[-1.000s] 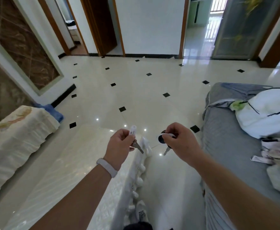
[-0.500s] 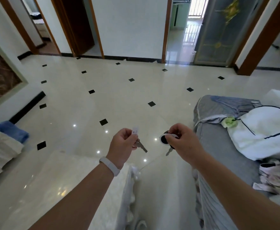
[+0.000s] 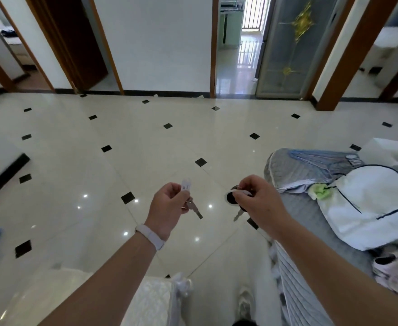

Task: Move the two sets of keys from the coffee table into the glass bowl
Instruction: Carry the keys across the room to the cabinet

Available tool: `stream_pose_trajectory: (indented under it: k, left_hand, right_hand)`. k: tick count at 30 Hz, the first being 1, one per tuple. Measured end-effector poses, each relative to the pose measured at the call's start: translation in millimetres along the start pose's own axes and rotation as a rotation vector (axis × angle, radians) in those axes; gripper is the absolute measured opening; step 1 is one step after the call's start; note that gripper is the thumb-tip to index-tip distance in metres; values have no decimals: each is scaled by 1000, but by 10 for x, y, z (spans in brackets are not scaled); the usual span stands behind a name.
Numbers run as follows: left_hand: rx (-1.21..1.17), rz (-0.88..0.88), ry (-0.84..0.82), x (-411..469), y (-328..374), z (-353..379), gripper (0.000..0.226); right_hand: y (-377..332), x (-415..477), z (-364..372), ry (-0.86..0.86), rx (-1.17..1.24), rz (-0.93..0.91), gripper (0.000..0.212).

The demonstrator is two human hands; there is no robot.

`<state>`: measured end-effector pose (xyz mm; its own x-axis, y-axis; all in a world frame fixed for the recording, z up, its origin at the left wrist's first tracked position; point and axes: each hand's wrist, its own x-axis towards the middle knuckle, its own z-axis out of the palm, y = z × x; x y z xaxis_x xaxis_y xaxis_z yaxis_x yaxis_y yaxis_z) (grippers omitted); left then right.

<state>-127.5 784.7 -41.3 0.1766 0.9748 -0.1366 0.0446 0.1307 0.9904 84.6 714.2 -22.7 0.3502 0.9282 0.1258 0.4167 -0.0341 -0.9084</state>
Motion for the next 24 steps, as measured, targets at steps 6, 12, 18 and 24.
stream_pose_trajectory:
  k: [6,12,18,24]
  left_hand:
    - [49,-13,86,713,89,281,7]
    - [76,-23,191,1458,361,630,9]
    - [53,18,296,2041,575,743,11]
    - [62,14,400,2442,655,394,9]
  right_hand:
    - [299,937,48,-79,76,25,17]
    - [354,1977,-59,-241,113,17,10]
    - [300,2819,16,-317,125,-47,13]
    - [113,3357,426,-429,167,-86,16]
